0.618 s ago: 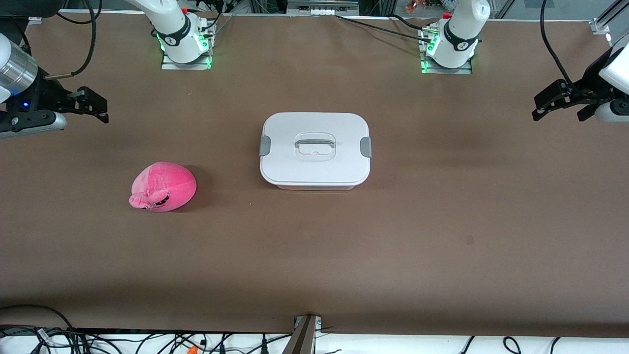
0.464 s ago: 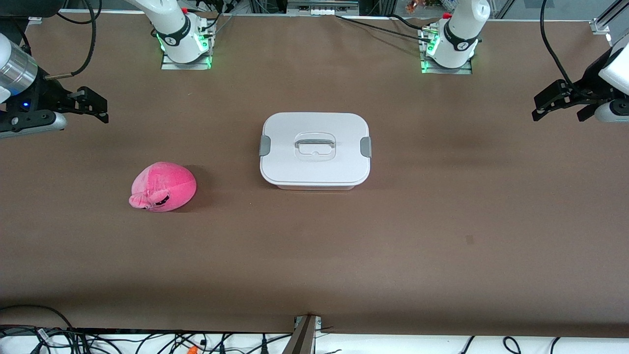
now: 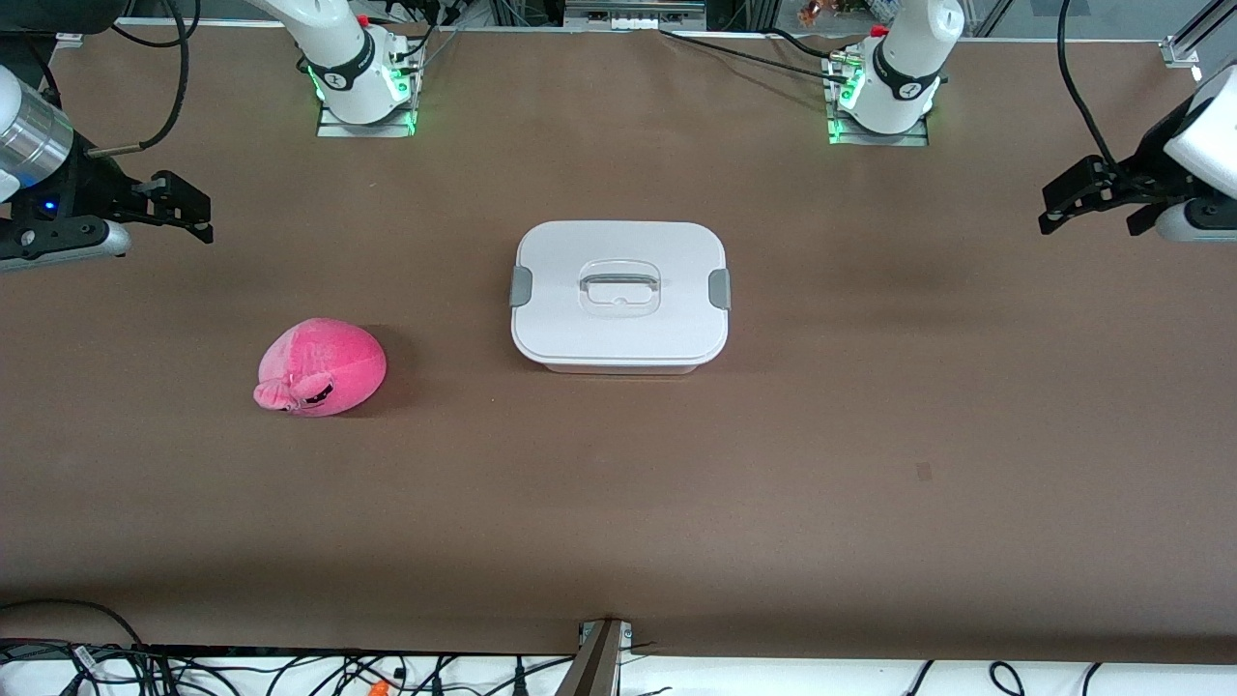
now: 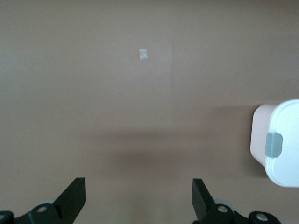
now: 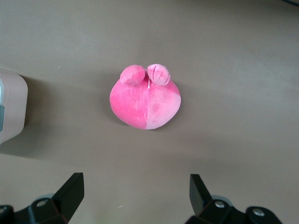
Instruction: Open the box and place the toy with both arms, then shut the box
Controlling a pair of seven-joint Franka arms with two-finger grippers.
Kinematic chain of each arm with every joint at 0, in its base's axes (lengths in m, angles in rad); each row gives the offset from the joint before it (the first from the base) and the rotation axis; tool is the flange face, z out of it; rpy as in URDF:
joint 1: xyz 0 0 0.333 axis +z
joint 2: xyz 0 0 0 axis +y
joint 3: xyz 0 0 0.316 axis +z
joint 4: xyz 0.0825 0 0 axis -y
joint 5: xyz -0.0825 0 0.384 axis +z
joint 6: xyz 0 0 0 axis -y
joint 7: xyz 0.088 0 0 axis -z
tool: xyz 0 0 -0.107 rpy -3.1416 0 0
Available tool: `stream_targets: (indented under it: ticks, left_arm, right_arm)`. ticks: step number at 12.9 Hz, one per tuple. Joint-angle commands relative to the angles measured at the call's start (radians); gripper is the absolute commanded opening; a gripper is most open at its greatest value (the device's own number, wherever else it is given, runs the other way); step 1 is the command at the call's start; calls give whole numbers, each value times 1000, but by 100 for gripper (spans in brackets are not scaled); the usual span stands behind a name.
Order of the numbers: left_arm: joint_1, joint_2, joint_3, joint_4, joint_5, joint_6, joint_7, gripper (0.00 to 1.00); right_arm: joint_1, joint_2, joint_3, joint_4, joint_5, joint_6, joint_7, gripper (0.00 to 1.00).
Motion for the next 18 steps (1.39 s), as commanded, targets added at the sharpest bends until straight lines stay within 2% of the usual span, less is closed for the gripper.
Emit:
stream_targets:
  ticks: [1, 3, 6, 12, 14, 16, 18]
  left_arm:
    - [-16, 60, -47, 0, -4, -56, 1, 100]
    - [-23, 140, -102, -2, -39, -78, 25, 100]
    - [-26, 233, -213, 1, -60, 52, 62, 100]
    - [-40, 322, -424, -18, -53, 324, 543, 100]
    - [-98, 352, -446, -25, -43, 402, 597, 100]
    - [-176, 381, -446, -46, 0, 546, 646, 100]
    - [-247, 395, -445, -107, 66, 684, 640, 100]
  right_arm:
    - [-2, 7, -1, 21, -10, -2, -3, 100]
    - [-3, 9, -1, 20, -10, -2, -3, 100]
    - [-3, 9, -1, 20, -9, -2, -3, 100]
    - [-3, 9, -1, 21, -9, -2, -1, 100]
    - [-3, 9, -1, 21, -9, -2, -1, 100]
    - [-3, 7, -1, 21, -9, -2, -1, 100]
    - [-3, 9, -1, 21, -7, -2, -1, 100]
